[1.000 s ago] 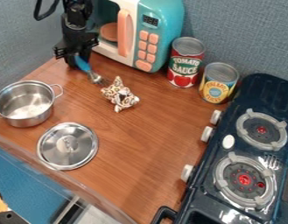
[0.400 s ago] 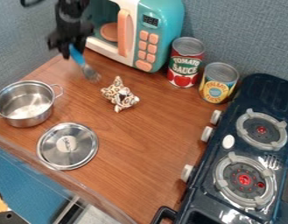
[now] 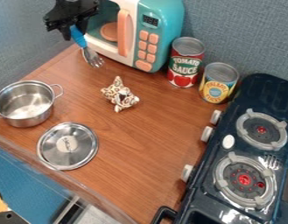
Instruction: Take the blue fox move the thing from the middle to the right side of the table
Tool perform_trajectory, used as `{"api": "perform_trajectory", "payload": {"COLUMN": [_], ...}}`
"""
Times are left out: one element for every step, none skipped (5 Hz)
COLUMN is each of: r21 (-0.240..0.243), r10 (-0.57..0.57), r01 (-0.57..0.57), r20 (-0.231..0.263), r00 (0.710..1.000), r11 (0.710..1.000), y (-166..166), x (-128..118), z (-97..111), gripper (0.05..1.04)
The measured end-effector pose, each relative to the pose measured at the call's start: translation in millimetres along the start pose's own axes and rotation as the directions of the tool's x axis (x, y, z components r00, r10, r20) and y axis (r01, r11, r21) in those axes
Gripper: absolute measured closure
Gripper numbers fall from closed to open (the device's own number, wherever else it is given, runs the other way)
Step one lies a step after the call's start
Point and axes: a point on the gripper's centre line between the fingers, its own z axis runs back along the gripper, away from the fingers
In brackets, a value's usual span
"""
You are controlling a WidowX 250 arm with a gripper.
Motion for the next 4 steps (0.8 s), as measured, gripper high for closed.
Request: {"api": "perform_trajectory", "payload": {"r21": [-0.009,-0.030,-0.054,-0.032], "r10": [-0.006,-0.040,-0.037,-0.070], "r01": [0.006,0.046,0.049,0.077], "r20": [0.086,0.170,0.204,0.183], "r00": [0.996,0.985,0.978,0.981], "r11": [1.000,0.998,0.997,0.997], "y": [-4,-16,-22,-23], "x": [-18,-30,-28,-41], "z": [0,1,2,-12], "gripper": [0.669,0.669,0.670,0.669]}}
